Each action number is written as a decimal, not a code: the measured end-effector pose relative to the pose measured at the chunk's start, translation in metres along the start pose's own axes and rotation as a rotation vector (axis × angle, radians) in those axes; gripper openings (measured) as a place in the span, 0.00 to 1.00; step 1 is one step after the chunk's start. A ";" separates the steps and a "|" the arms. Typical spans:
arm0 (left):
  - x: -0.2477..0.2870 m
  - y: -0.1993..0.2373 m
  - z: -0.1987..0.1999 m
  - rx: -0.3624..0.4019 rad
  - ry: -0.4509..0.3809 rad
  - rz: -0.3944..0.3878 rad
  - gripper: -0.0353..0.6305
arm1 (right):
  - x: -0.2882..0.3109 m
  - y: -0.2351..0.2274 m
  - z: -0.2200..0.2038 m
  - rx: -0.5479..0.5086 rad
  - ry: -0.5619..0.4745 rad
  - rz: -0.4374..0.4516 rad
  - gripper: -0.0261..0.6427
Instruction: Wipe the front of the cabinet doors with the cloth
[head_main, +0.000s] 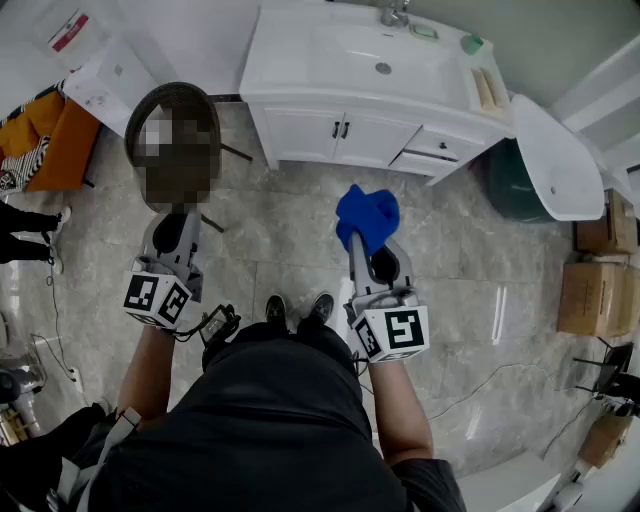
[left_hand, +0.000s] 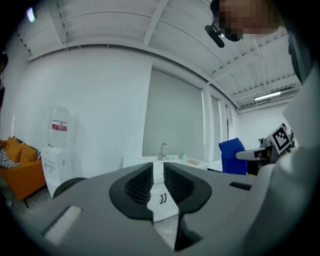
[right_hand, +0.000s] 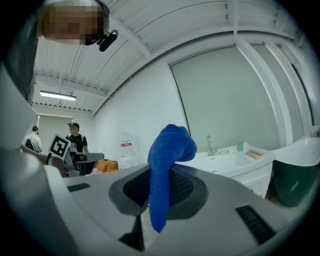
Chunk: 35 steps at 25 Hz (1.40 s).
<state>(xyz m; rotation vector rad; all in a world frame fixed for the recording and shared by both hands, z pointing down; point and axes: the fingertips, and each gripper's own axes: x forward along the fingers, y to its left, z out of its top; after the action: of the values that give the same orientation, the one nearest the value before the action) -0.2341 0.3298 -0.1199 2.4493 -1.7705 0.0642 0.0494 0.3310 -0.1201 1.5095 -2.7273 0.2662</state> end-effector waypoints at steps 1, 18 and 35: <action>0.000 0.000 0.000 -0.001 0.000 0.000 0.15 | 0.000 0.000 0.000 -0.001 0.000 0.002 0.12; 0.013 0.001 -0.008 0.000 0.028 0.003 0.15 | 0.009 0.000 0.000 -0.033 -0.016 0.020 0.12; 0.062 -0.028 -0.036 0.050 0.088 0.067 0.15 | 0.085 -0.075 -0.083 -0.016 0.107 0.062 0.12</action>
<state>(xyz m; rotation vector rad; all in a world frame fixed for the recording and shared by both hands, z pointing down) -0.1865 0.2847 -0.0796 2.3811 -1.8347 0.2213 0.0613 0.2332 -0.0198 1.3667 -2.6891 0.3161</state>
